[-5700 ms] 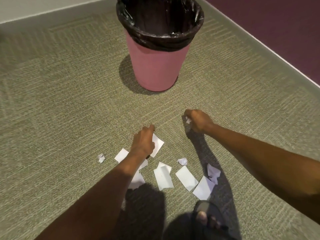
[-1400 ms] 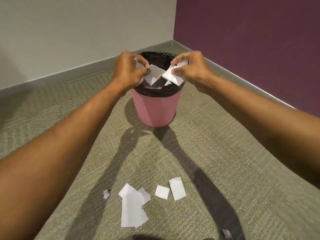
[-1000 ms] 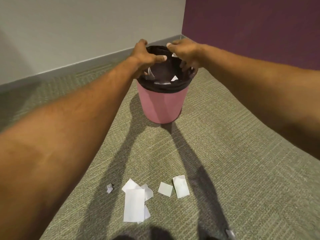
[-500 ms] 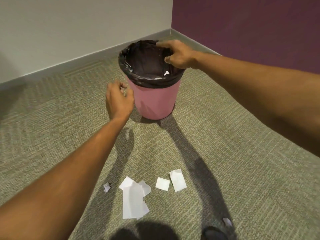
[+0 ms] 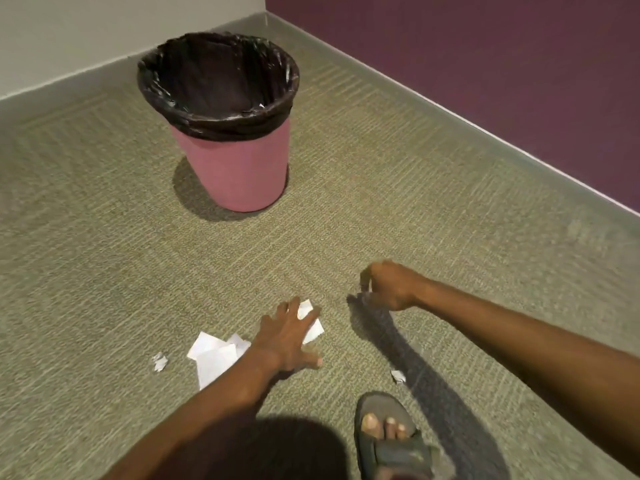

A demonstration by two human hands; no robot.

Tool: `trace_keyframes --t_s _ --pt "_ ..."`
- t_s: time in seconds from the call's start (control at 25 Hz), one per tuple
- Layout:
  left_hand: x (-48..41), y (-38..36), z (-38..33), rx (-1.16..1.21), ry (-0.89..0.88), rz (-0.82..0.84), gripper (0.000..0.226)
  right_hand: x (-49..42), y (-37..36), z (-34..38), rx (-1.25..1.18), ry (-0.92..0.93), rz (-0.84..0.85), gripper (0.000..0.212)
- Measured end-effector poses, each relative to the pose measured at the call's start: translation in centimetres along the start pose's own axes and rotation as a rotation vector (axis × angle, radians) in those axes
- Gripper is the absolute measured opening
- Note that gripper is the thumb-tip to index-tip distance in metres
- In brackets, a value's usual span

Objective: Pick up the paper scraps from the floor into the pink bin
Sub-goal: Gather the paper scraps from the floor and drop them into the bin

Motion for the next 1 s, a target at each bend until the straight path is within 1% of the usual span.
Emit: trace_keyframes --t_s 0.04,0.12,0.16,0.2,0.28,0.32,0.4,0.48,0.56,0.64,0.76,0.92,1.0 --pt "0.1 -1.1 -0.6 -0.045 0.018 0.001 0.096 1.3 -2.3 -1.2 0.064 -0.041 0.102 0.021" --pt "0.2 -1.8 -1.3 -0.118 0.041 -0.06 0.087 3.5 -6.4 -2.8 0.138 -0.082 0.273 0.027" --pt "0.1 -1.7 -1.4 -0.132 0.038 -0.092 0.081 4.3 -8.0 -3.3 0.159 -0.089 0.322 0.032" --pt "0.2 -1.6 -1.5 -0.131 0.029 -0.115 0.074 4.9 -9.5 -3.6 0.179 -0.093 0.336 0.039" --pt "0.4 -1.5 -1.5 -0.092 0.012 -0.149 0.059 5.4 -11.7 -4.1 0.217 -0.094 0.285 0.054" --pt "0.7 -1.4 -1.4 -0.063 0.01 -0.171 0.053 5.4 -12.4 -4.2 0.218 -0.084 0.247 0.054" --pt "1.1 -1.3 -1.1 -0.013 0.002 -0.208 0.044 4.9 -12.8 -4.1 0.191 -0.058 0.229 0.044" --pt "1.4 -1.4 -0.9 0.013 -0.009 -0.218 0.043 4.3 -12.4 -3.6 0.142 -0.026 0.26 0.031" --pt "1.7 -1.4 -0.3 0.054 0.018 -0.225 0.04 3.4 -11.4 -2.5 0.08 0.005 0.241 0.021" --pt "1.9 -1.3 0.1 0.08 0.038 -0.23 0.039 2.5 -10.2 -0.9 0.043 0.043 0.179 0.019" --pt "1.9 -0.8 -0.3 -0.025 -0.003 -0.227 0.028 1.4 -8.7 1.9 0.024 0.139 0.085 0.011" --pt "1.9 -0.7 -1.0 -0.11 -0.045 -0.212 0.029 0.7 -7.4 4.8 -0.019 0.244 -0.045 0.014" --pt "2.0 -0.6 -1.0 -0.082 -0.039 -0.207 0.029 0.2 -7.3 5.6 -0.014 0.263 -0.092 0.013"
Point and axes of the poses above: each hand's wrist, its own x-axis away from the middle knuckle, its own y-axis out of the back of the hand, z = x × y, the point moved 3 cm from there along -x, towards the middle knuckle, and after that the axes turned 6 degrees about -z, right-handed, at the moved point
